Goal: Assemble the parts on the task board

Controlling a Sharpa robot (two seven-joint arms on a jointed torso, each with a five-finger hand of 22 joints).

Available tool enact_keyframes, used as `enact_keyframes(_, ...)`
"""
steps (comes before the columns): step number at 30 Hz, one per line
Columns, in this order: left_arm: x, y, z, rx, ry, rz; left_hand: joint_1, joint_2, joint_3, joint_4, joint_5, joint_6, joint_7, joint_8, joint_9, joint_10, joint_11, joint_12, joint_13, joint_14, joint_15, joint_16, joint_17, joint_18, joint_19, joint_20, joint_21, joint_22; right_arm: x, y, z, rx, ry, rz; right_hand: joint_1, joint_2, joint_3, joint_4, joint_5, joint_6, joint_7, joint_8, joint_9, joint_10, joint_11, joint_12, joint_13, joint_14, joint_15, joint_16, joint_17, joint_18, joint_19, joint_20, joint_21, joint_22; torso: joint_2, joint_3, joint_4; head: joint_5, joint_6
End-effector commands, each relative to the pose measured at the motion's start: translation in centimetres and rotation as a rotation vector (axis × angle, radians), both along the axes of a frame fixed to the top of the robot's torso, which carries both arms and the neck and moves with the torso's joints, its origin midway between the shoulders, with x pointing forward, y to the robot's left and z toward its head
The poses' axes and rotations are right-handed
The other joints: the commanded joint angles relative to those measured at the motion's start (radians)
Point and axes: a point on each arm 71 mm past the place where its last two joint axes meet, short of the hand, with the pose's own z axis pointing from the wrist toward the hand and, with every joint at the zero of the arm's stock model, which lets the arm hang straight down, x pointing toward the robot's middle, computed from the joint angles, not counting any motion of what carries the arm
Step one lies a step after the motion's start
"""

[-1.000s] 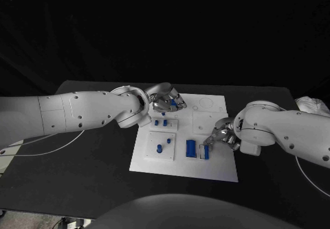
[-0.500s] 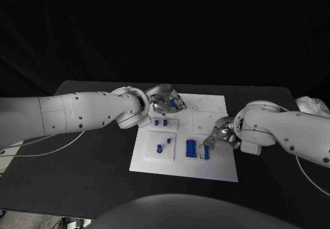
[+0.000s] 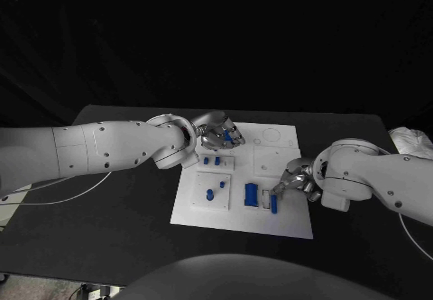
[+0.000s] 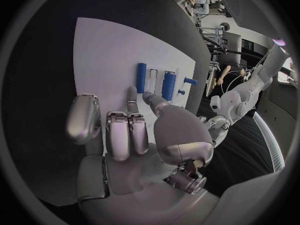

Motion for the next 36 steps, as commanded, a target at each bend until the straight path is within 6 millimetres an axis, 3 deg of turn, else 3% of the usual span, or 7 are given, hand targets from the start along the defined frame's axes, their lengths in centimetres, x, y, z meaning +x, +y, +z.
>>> enact_keyframes(1,-0.1,-0.2,-0.1,0.003,0.009,-0.014,0.008,0.002,0.008,0.0,0.004,0.005,0.004,0.005,0.001,0.003,0.0,0.004,0.001,-0.004,0.001,-0.005,0.0,0.007,-0.007,0.001,-0.003,0.182,-0.7,-0.3,-0.4,0.011,0.026,-0.021,-0.015,0.001,0.005,-0.008,0.067,-0.041,-0.003,0.067,0.107,0.106,0.004,0.004,0.263,0.09,-0.007,0.002,0.194,0.007,0.005,-0.004,-0.001,0.151,-0.001,-0.0007,-0.0002,0.002,0.0)
enact_keyframes(4,-0.1,-0.2,-0.1,0.004,0.01,-0.014,0.008,0.002,0.009,0.0,0.004,0.005,0.005,0.005,0.001,0.004,0.001,0.005,0.002,-0.004,0.002,-0.006,-0.001,0.006,-0.007,0.001,-0.002,0.182,-0.9,-0.7,-0.2,0.019,0.014,-0.035,-0.032,0.001,0.007,-0.003,0.04,-0.093,-0.003,0.113,0.193,0.106,0.001,0.004,0.263,0.09,-0.007,0.001,0.192,0.006,0.006,-0.003,-0.005,0.151,-0.003,-0.0025,-0.0003,0.002,0.0)
enact_keyframes(11,-0.1,-0.2,-0.3,0.008,0.013,-0.015,0.008,0.002,0.009,0.0,0.004,0.005,0.005,0.005,0.001,0.004,0.001,0.005,0.002,-0.004,0.002,-0.006,-0.001,0.006,-0.007,0.001,-0.002,0.182,-1.4,-1.8,0.3,0.026,-0.016,-0.067,-0.095,0.013,-0.034,0.061,-0.222,-0.158,0.004,0.155,0.291,0.106,0.007,0.004,0.263,0.09,-0.001,0.001,0.191,0.007,0.007,0.001,-0.014,0.149,-0.003,-0.0022,-0.0002,0.002,0.0)
enact_keyframes(15,-0.1,-0.2,-0.3,0.01,0.016,-0.015,0.009,0.003,0.01,0.001,0.004,0.007,0.006,0.007,0.002,0.006,0.001,0.008,0.003,-0.004,0.002,-0.006,-0.001,0.006,-0.007,0.001,-0.003,0.182,-2.1,-2.1,0.4,0.03,-0.004,-0.057,-0.113,0.017,-0.05,0.085,-0.261,-0.171,0.004,0.166,0.319,0.106,0.008,0.004,0.263,0.09,0.0,0.001,0.19,0.008,0.008,0.002,-0.016,0.149,-0.001,-0.001,-0.0008,0.002,0.0)
enact_keyframes(22,-0.1,-0.2,-0.5,0.014,0.021,-0.015,0.009,0.003,0.01,0.001,0.004,0.007,0.006,0.007,0.002,0.006,0.001,0.008,0.003,-0.004,0.002,-0.006,-0.001,0.006,-0.007,0.001,-0.003,0.182,-3.4,-1.9,0.6,0.038,0.021,-0.024,-0.116,0.02,-0.053,0.091,-0.248,-0.171,0.003,0.168,0.326,0.106,0.007,0.004,0.263,0.091,0.0,0.003,0.193,0.006,0.01,0.002,-0.01,0.151,0.0,-0.0006,-0.0023,-0.002,0.0)
enact_keyframes(27,-0.1,-0.2,-0.6,0.017,0.026,-0.017,0.01,0.003,0.01,0.0,0.004,0.008,0.006,0.007,0.002,0.007,0.001,0.009,0.004,-0.004,0.002,-0.006,-0.002,0.006,-0.007,0.002,-0.003,0.182,-3.5,-1.8,0.6,0.035,0.035,-0.016,-0.097,0.021,-0.036,0.084,-0.084,-0.167,0.001,0.163,0.334,0.106,0.005,0.004,0.263,0.09,-0.003,0.003,0.192,0.006,0.011,-0.001,-0.011,0.151,-0.001,-0.0015,-0.0008,-0.007,0.0)
enact_keyframes(36,-0.1,-0.3,-0.7,0.021,0.031,-0.018,0.01,0.003,0.01,0.0,0.004,0.008,0.006,0.007,0.002,0.007,0.001,0.009,0.004,-0.004,0.002,-0.006,-0.002,0.006,-0.007,0.002,-0.003,0.182,-3.5,-1.2,0.5,0.039,0.046,-0.016,-0.072,0.02,-0.006,0.066,-0.008,-0.16,-0.003,0.157,0.338,0.106,0.002,0.004,0.263,0.09,-0.005,0.002,0.191,0.007,0.011,-0.002,-0.019,0.15,-0.001,-0.0016,-0.0002,-0.009,0.0)
